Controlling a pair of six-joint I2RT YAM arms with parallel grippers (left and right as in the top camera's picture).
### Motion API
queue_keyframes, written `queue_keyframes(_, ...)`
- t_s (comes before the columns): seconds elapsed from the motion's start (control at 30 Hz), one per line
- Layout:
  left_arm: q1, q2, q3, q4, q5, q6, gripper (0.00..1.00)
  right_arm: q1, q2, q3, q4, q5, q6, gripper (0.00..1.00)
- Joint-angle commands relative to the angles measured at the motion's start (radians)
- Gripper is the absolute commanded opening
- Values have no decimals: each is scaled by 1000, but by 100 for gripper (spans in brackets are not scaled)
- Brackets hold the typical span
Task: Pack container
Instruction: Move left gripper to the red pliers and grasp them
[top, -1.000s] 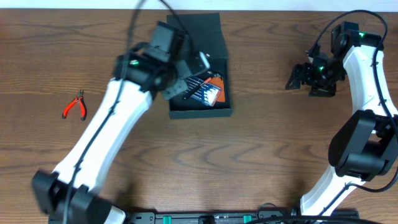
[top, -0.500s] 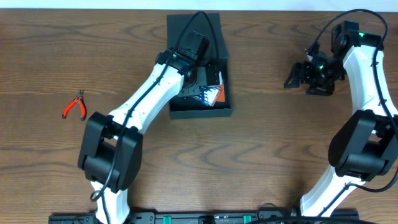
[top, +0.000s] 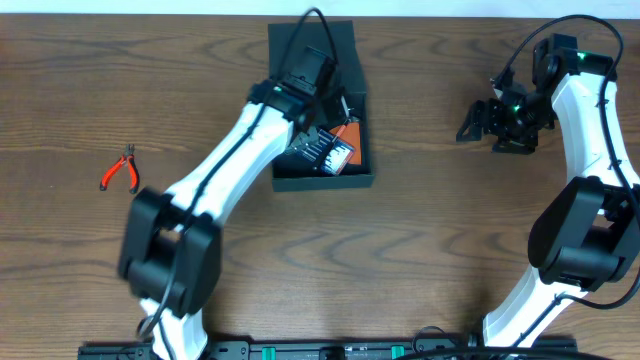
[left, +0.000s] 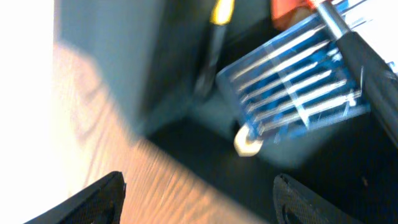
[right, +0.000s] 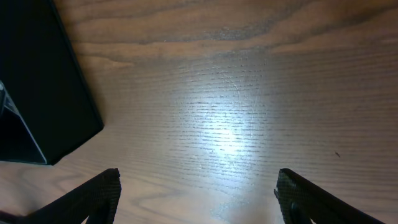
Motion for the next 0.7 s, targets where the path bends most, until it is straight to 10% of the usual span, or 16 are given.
queue_keyframes(0.0,8,-181,6,-69,-76,-157,74,10,5,0,-4,-18,10,82)
queue_keyframes(0.27,229,-372,6,-286,-67,-334,76,10,5,0,4,-18,10,83)
queue_keyframes(0.67,734,-211,-74,-324,172,-432,90,10,5,0,12,-18,10,84)
